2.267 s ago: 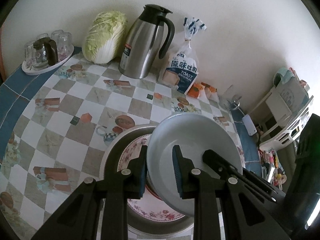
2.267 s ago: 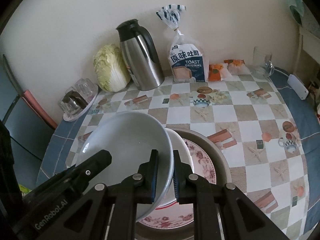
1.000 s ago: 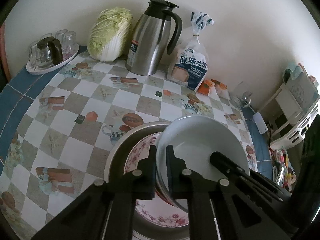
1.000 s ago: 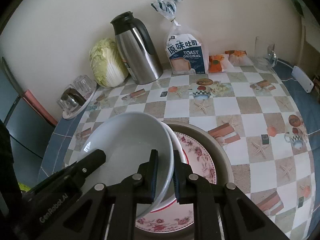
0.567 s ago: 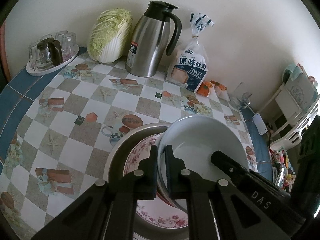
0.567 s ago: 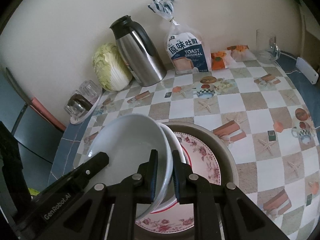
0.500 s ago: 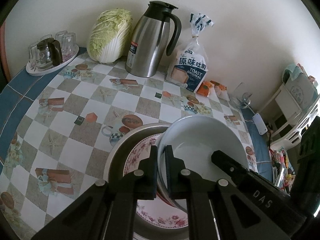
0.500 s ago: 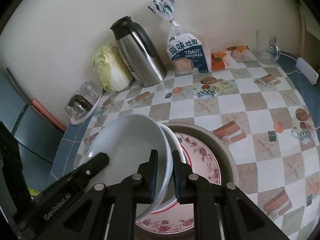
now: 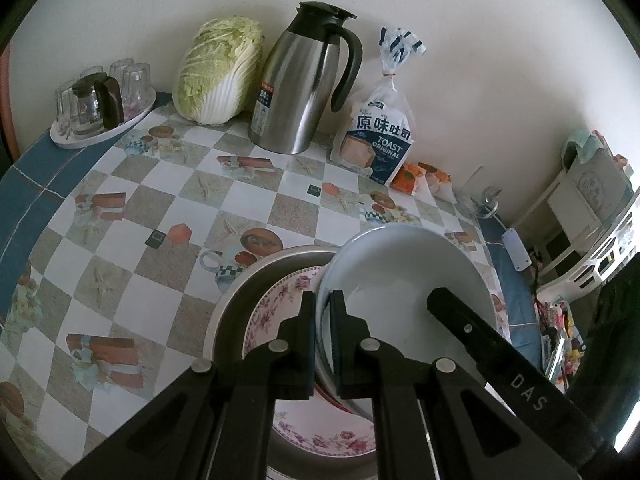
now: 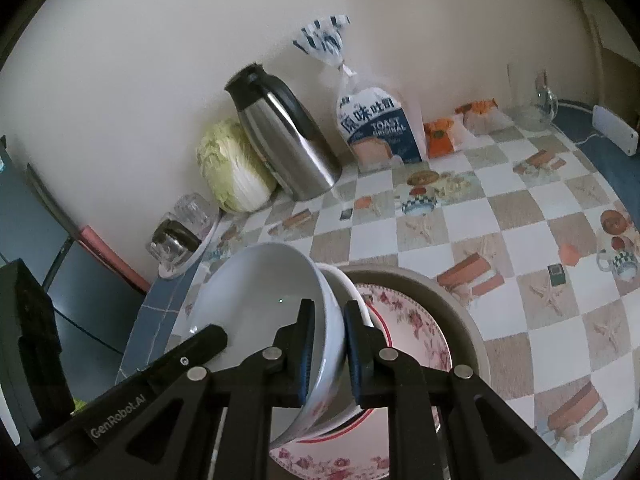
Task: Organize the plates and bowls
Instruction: 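Lower the white round bowl onto the stacked dishes in the basin, then open both tools to release the white round bowl and withdraw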
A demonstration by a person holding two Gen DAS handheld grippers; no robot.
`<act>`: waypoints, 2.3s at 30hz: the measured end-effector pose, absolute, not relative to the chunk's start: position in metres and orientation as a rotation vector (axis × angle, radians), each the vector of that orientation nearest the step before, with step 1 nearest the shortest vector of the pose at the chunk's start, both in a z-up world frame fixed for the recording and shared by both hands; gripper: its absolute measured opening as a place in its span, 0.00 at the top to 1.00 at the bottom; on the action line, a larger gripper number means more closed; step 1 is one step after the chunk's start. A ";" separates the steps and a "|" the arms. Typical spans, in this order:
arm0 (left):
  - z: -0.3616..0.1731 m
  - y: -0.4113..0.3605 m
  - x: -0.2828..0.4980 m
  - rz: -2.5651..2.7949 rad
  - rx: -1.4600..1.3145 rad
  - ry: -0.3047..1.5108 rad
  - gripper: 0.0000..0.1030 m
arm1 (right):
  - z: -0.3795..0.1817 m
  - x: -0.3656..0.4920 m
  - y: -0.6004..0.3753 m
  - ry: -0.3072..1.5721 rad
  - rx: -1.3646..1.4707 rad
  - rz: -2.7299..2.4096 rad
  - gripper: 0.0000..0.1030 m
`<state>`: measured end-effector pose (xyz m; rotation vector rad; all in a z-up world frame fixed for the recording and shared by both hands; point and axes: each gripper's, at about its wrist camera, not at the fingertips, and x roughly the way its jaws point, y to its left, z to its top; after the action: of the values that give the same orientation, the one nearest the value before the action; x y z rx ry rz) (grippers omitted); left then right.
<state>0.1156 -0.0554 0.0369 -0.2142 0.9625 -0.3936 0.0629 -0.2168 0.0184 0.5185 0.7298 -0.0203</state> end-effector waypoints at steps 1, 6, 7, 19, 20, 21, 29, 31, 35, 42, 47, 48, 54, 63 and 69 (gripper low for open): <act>0.037 -0.055 0.116 -0.393 -0.214 0.962 0.94 | 0.018 0.062 -0.217 0.720 0.518 -0.024 0.83; 0.038 -0.056 0.116 -0.393 -0.217 0.963 0.94 | 0.018 0.060 -0.211 0.674 0.478 -0.046 0.83; 0.038 -0.056 0.116 -0.395 -0.219 0.963 0.94 | 0.018 0.060 -0.210 0.664 0.472 -0.049 0.83; 0.041 -0.058 0.114 -0.398 -0.213 0.960 0.94 | 0.016 0.054 -0.207 0.582 0.414 -0.075 0.82; 0.041 -0.058 0.114 -0.396 -0.212 0.959 0.94 | 0.015 0.053 -0.206 0.573 0.408 -0.076 0.82; 0.041 -0.058 0.114 -0.399 -0.213 0.958 0.94 | 0.014 0.052 -0.206 0.565 0.404 -0.075 0.83; 0.041 -0.060 0.113 -0.390 -0.204 0.954 0.94 | 0.011 0.050 -0.201 0.506 0.337 -0.075 0.82; 0.040 -0.060 0.113 -0.384 -0.205 0.955 0.94 | 0.010 0.050 -0.200 0.496 0.314 -0.078 0.82; 0.041 -0.060 0.113 -0.388 -0.206 0.947 0.95 | 0.005 0.050 -0.207 0.487 0.341 -0.092 0.82; 0.041 -0.061 0.111 -0.384 -0.203 0.943 0.95 | 0.004 0.050 -0.208 0.491 0.352 -0.087 0.82; 0.040 -0.059 0.113 -0.383 -0.211 0.949 0.95 | 0.006 0.050 -0.209 0.498 0.376 -0.084 0.81; 0.040 -0.058 0.113 -0.383 -0.209 0.950 0.95 | 0.006 0.050 -0.210 0.497 0.376 -0.083 0.81; 0.040 -0.059 0.113 -0.378 -0.204 0.948 0.95 | 0.007 0.049 -0.217 0.489 0.396 -0.094 0.78; 0.043 -0.059 0.112 -0.388 -0.214 0.949 0.95 | 0.015 0.044 -0.224 0.459 0.417 -0.102 0.78; 0.046 -0.057 0.110 -0.393 -0.224 0.942 0.95 | 0.018 0.041 -0.231 0.443 0.481 -0.055 0.89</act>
<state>0.1104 -0.0574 0.0460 -0.2244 0.9420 -0.3930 0.0414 -0.2307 0.0181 0.4814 0.4433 -0.0548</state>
